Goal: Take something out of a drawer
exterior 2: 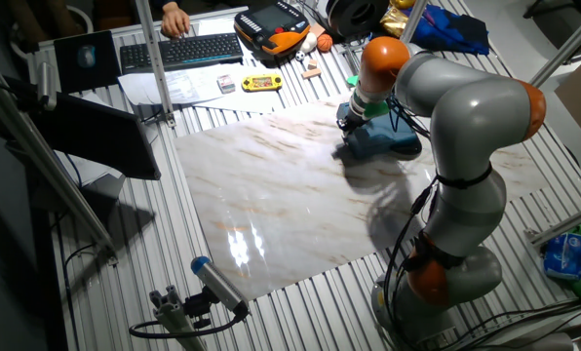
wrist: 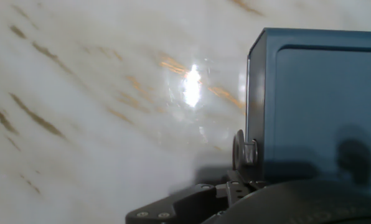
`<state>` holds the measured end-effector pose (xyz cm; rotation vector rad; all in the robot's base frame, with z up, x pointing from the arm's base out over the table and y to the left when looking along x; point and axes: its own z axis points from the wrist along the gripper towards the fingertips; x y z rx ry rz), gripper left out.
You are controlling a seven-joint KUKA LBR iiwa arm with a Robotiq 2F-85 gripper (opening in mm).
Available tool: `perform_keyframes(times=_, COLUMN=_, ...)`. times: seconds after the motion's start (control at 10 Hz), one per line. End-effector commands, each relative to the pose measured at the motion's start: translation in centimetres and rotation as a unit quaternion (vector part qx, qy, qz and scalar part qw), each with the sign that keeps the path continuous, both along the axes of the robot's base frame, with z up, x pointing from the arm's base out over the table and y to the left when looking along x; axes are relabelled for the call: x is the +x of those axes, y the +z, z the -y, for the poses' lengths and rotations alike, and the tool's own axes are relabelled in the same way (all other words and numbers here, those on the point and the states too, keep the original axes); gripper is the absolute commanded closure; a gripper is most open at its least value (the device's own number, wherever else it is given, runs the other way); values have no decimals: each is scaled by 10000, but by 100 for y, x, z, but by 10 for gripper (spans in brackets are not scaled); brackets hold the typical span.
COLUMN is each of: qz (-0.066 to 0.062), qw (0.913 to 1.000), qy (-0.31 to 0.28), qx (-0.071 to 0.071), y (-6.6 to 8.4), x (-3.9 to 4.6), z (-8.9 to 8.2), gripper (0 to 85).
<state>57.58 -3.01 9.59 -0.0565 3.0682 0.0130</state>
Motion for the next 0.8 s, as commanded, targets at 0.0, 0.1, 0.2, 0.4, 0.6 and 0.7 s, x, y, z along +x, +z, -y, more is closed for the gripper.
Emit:
perform_keyframes(times=0.0, qz=-9, qw=10000, qy=-6, qx=-9, y=7, x=13, z=5, gripper=850)
perform_keyframes(times=0.1, qz=-9, qw=10000, qy=1, qx=-17, y=17, x=12, z=12, gripper=850)
perform_keyframes(times=0.2, qz=14, qw=10000, qy=1, qx=-17, y=17, x=17, z=7, gripper=850)
perform_keyframes(times=0.4, qz=37, qw=10000, qy=-45, qx=-14, y=28, x=52, z=-26, gripper=850)
perform_keyframes(times=0.6, qz=6, qw=10000, qy=-45, qx=17, y=62, x=64, z=-13, gripper=850)
perform_keyframes(times=0.7, qz=-17, qw=10000, qy=-37, qx=54, y=54, x=65, z=-20, gripper=850)
